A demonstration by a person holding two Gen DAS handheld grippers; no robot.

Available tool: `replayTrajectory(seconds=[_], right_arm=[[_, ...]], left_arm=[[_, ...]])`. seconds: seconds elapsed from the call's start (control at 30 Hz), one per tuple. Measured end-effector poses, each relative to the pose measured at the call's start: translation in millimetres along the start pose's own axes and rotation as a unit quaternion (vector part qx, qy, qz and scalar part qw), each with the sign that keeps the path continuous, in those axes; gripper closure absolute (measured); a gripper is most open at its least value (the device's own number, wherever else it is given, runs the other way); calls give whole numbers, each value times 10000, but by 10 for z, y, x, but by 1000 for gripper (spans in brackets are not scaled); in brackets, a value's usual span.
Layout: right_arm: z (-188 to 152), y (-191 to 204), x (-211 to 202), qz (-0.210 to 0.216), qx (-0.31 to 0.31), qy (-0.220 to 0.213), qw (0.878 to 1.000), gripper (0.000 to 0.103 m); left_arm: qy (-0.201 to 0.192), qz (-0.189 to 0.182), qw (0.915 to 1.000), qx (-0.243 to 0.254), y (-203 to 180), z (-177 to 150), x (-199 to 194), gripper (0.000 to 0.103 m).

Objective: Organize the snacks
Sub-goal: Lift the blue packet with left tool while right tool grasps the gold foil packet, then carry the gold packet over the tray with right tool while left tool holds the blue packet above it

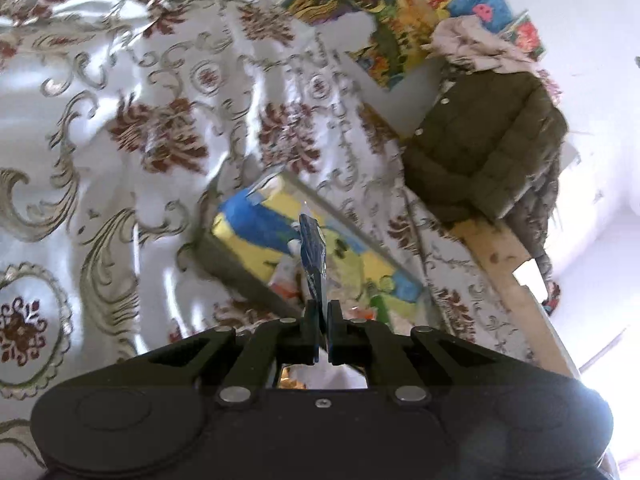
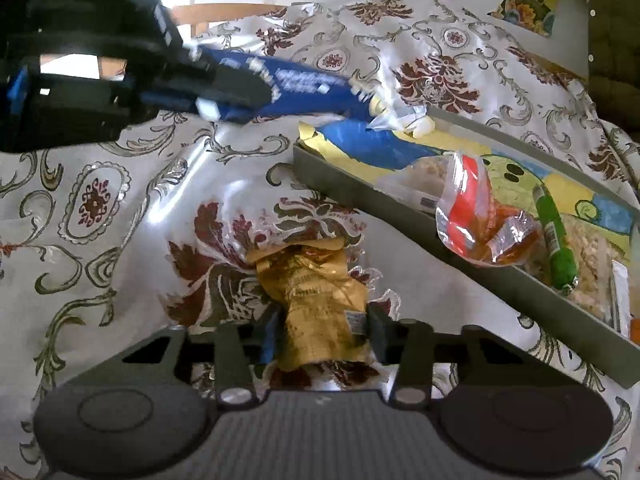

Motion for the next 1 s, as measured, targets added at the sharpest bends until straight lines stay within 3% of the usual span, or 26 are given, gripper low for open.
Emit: replayTrajectory(seconds=[0.27, 0.47, 0.73, 1.0], right_arm=[[116, 9, -184, -382, -234, -232, 9987, 66], [334, -148, -456, -790, -170, -751, 9939, 66], [466, -874, -668, -1661, 709, -1182, 9764, 65], [340, -1385, -357, -1731, 1508, -954, 9686, 65]], left_arm=[[-91, -131, 9999, 57, -68, 60, 17, 101], [-195, -262, 9995, 19, -65, 257, 89, 101], [-217, -199, 9985, 468, -51, 352, 512, 101], [-15, 82, 9978, 663, 105, 299, 782, 101]])
Point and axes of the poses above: each gripper's, at about its wrist camera, not at the fingertips, and x roughly the way its jaws point, y to its left, z to its top, the point moved 9 cm from there along x, roughly the way its jaws point, and after that the axes turned 13 degrees about -x, right-handed, at the moved point
